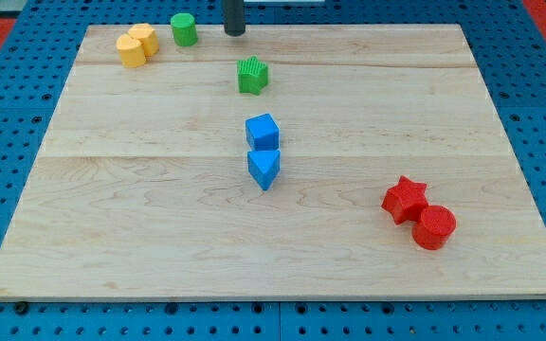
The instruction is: Slide the green circle to the top center
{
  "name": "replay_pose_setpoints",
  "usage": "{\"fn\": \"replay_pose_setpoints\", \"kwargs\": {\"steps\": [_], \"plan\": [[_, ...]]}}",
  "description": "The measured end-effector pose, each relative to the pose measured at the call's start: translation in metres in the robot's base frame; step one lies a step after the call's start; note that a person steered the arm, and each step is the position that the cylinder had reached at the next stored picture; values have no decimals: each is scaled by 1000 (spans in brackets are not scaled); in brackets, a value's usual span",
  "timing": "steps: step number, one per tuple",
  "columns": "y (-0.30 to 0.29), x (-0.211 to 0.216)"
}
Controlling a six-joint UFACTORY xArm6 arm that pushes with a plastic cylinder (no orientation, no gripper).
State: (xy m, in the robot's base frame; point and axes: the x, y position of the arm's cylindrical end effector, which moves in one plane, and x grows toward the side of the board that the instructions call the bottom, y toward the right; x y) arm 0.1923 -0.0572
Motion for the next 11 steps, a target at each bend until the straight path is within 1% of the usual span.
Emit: {"fn": "replay_pose_setpoints", "kwargs": {"steps": [1,2,3,4,5,6,7,8,9,10,11], "plan": [[-17,0],[-70,2],[-108,16],[-98,39],[-87,84],[-132,152],[-230,182],[-248,180],[-236,113],[-216,34],[-159,19]]}}
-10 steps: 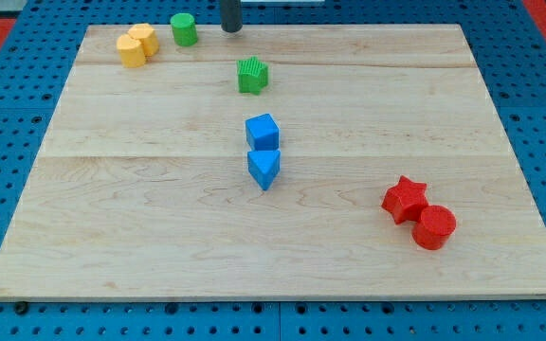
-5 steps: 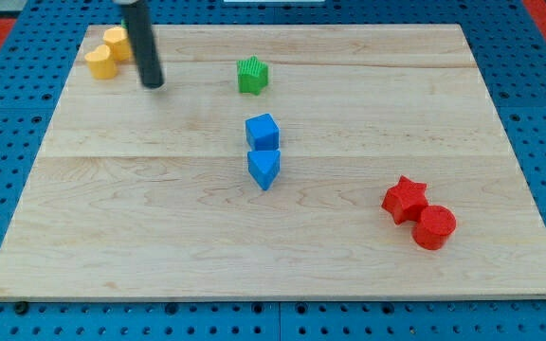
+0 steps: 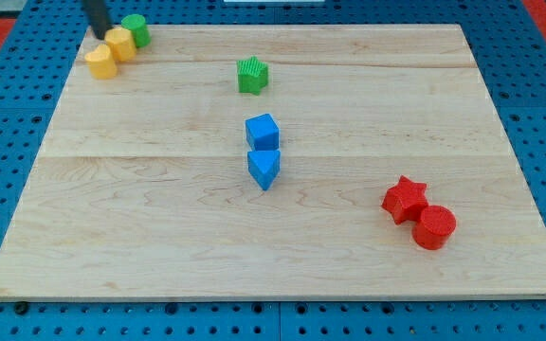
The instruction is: Slide the green circle to the top center
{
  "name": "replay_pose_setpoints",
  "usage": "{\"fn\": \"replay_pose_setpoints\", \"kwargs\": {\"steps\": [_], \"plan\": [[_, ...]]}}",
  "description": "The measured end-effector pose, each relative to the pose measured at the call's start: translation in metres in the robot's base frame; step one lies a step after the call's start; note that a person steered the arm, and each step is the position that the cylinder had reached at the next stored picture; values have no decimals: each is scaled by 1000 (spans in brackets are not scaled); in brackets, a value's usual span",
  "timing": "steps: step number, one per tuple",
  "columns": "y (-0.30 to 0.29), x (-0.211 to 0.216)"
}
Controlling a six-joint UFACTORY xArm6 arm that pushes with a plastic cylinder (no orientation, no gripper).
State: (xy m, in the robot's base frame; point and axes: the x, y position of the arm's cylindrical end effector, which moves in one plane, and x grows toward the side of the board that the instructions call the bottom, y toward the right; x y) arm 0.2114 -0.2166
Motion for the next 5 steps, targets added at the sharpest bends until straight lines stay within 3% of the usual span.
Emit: {"fn": "replay_pose_setpoints", "kwargs": {"steps": [1,4,5], "plan": [[76,-5],[72,-20],[104,-20]]}}
